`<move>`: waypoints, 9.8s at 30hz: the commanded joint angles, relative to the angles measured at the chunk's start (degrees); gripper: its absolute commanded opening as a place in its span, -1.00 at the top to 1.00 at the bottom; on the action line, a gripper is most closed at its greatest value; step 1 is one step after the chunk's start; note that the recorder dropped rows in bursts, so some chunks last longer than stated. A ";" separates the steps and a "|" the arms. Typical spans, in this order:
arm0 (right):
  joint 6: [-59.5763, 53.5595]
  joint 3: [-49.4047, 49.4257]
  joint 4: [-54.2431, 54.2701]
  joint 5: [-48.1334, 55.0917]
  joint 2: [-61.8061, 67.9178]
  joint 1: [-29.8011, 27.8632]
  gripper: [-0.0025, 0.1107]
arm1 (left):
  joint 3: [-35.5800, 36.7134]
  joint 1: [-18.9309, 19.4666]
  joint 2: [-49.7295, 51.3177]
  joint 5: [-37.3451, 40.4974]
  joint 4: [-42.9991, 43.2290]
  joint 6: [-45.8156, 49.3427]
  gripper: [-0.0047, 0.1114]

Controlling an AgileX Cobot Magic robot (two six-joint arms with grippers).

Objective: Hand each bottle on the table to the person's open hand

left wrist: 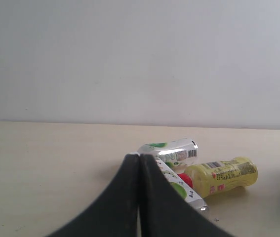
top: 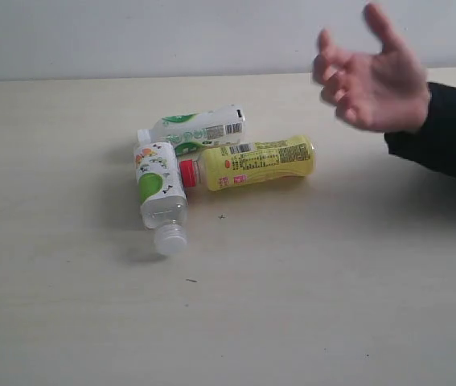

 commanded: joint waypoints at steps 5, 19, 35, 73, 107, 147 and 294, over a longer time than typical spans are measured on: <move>-0.38 0.30 0.58 -0.93 -0.11 -0.21 0.96 | 0.00 0.11 -0.40 0.02 0.17 -0.45 0.92; -0.35 0.98 0.58 -1.82 -0.11 -0.21 0.96 | 0.00 0.11 -0.40 0.02 0.17 -0.45 0.92; -1.62 7.74 0.58 -9.08 -0.11 -0.21 0.96 | 0.00 0.11 -0.40 0.02 0.17 -0.45 0.92; -23.33 -14.11 52.46 -0.61 56.66 -0.21 0.36 | 0.00 0.11 -0.40 0.02 0.17 -0.45 0.92; 11.14 -60.07 17.29 0.69 105.00 22.39 -0.27 | 0.00 0.11 -0.40 0.02 0.17 -0.45 0.92; 23.28 -63.28 -2.45 -12.46 122.79 22.39 -0.39 | 0.00 0.11 -0.40 0.02 0.17 -0.45 0.92; 35.86 -23.21 -23.50 -14.84 89.97 6.94 0.96 | 0.00 0.11 -0.40 0.02 0.17 -0.45 0.92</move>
